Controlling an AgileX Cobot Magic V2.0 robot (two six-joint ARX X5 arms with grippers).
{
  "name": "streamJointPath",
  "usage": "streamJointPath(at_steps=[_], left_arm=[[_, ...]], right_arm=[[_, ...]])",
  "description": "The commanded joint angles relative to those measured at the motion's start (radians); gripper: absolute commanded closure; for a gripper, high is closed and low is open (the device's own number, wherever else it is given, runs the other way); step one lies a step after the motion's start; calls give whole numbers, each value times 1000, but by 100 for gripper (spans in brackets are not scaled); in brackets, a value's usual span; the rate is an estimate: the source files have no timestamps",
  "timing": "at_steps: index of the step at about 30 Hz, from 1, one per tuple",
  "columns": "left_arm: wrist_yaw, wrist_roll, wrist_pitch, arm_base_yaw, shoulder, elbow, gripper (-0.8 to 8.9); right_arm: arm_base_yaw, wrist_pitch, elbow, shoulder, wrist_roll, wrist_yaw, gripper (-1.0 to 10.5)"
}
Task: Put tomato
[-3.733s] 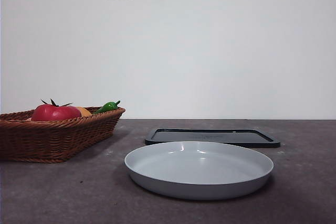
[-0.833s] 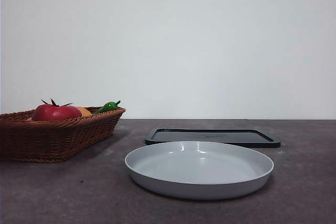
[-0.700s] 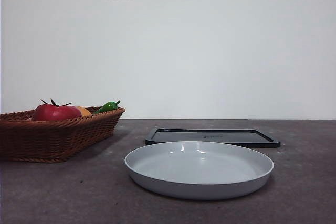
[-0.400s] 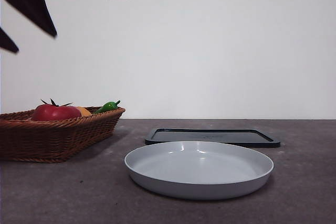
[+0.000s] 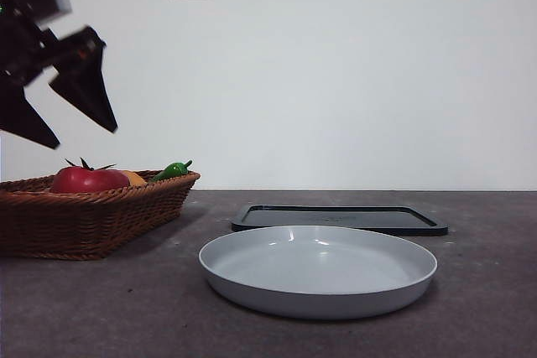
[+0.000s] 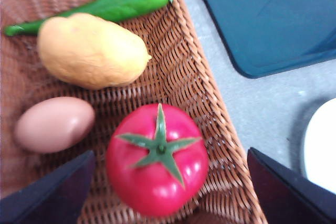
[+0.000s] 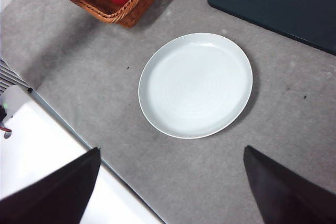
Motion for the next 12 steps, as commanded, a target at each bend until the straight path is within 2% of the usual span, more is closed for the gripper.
streamJointPath(at_steps=[1, 12], left_arm=[[-2, 14, 40, -7, 54, 18, 345], [-2, 37, 122, -20, 166, 18, 345]], right_arm=[[5, 6, 20, 8, -4, 0, 513], [5, 6, 20, 8, -3, 0, 513]])
